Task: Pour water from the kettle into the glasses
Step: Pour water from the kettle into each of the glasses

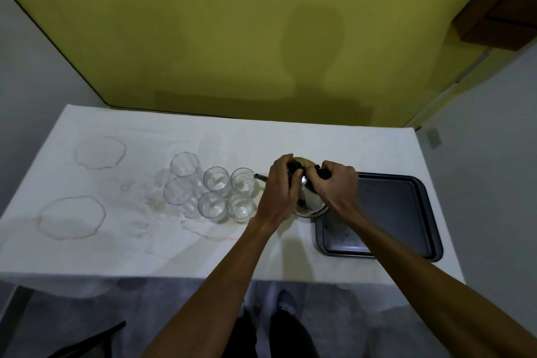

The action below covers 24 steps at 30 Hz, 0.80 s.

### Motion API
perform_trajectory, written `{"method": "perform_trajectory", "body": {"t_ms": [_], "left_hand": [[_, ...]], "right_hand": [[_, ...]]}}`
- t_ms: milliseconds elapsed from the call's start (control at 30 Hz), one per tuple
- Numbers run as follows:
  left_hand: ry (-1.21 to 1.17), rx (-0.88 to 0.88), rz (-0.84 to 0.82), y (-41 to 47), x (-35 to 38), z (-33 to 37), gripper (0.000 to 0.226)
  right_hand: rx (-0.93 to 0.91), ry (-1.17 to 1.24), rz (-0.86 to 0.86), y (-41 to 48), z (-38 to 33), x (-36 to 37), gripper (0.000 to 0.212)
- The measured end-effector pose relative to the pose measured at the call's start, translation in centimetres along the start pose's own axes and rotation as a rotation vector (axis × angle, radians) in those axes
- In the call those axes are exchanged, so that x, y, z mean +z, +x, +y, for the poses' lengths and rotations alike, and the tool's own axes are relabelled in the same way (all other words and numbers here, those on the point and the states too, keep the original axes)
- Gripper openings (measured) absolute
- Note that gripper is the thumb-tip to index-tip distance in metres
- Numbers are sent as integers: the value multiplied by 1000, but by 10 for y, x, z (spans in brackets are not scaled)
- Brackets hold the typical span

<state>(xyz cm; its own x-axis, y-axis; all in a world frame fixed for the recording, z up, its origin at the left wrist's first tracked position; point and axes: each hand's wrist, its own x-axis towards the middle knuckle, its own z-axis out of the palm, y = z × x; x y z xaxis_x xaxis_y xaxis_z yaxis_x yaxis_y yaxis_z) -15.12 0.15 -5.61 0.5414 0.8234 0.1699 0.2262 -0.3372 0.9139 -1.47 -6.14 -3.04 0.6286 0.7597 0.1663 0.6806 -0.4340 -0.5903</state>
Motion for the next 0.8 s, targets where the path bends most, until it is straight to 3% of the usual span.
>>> {"method": "perform_trajectory", "body": {"t_ms": [367, 533, 667, 800], "left_hand": [[12, -15, -11, -3, 2, 2, 53], [67, 23, -65, -2, 2, 7, 56], [160, 56, -75, -1, 4, 11, 64], [235, 105, -23, -4, 6, 17, 54]], "right_hand": [[29, 12, -3, -5, -6, -6, 56], [109, 161, 16, -12, 7, 0, 64], [186, 354, -5, -23, 13, 2, 54], [176, 458, -8, -29, 11, -2, 39]]}}
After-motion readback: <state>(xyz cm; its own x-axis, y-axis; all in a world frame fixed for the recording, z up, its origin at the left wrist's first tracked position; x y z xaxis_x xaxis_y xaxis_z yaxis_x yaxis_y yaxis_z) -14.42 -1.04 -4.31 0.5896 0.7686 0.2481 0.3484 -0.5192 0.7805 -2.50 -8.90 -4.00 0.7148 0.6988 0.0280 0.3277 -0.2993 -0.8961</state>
